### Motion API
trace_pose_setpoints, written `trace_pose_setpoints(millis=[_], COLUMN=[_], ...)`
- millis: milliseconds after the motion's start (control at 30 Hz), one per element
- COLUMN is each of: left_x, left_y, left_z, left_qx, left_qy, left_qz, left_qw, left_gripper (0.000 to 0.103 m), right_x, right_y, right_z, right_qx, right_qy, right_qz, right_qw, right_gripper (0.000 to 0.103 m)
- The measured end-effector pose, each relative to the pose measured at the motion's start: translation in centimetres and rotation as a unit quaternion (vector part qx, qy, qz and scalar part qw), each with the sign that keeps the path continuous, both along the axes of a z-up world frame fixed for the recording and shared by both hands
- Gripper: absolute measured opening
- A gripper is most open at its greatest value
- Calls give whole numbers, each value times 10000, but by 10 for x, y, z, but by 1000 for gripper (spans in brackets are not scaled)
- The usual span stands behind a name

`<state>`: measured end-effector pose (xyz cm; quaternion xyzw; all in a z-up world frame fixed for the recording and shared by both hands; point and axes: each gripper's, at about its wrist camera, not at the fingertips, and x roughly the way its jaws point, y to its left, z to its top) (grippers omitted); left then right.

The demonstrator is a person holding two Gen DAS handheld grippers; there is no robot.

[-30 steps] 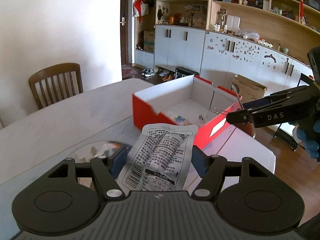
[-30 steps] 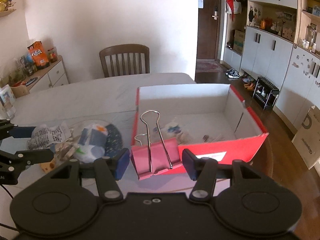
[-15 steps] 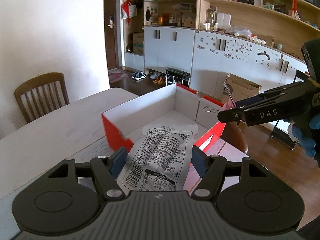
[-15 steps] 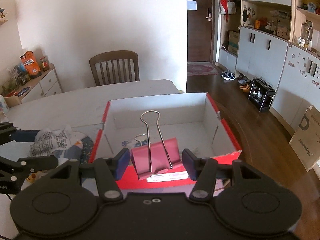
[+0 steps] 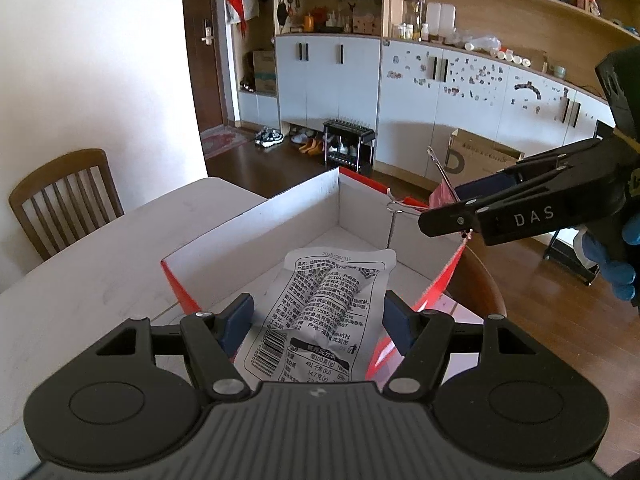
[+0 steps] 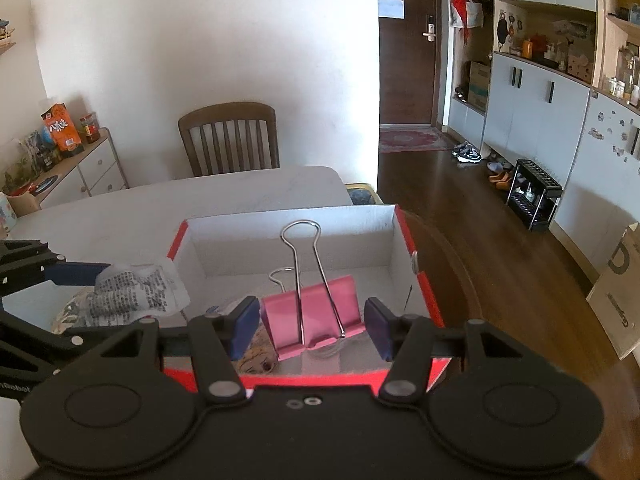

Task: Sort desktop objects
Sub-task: 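Carry the white wrapper and pink binder clip over into the red box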

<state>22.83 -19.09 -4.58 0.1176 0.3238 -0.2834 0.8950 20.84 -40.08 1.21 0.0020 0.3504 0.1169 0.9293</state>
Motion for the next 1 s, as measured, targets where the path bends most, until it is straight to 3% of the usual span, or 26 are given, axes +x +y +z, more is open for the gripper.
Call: trace_pose_setpoints(millis=[400,1000], left_x=[41,83], left_y=[-35,-56], left_z=[-24,-67], left_qx=[471,1064], left_qy=[168,540], left_qz=[-45,96], left_qw=[9987,9928], left_gripper=[69,69], right_x=[51,124], right_y=[-10,14], right_z=[-15,-73], right_qx=[-26,-535], right_qy=[312,1065], right_qz=[151,549], right_qw=[9994,9914], right_gripper=[57,57])
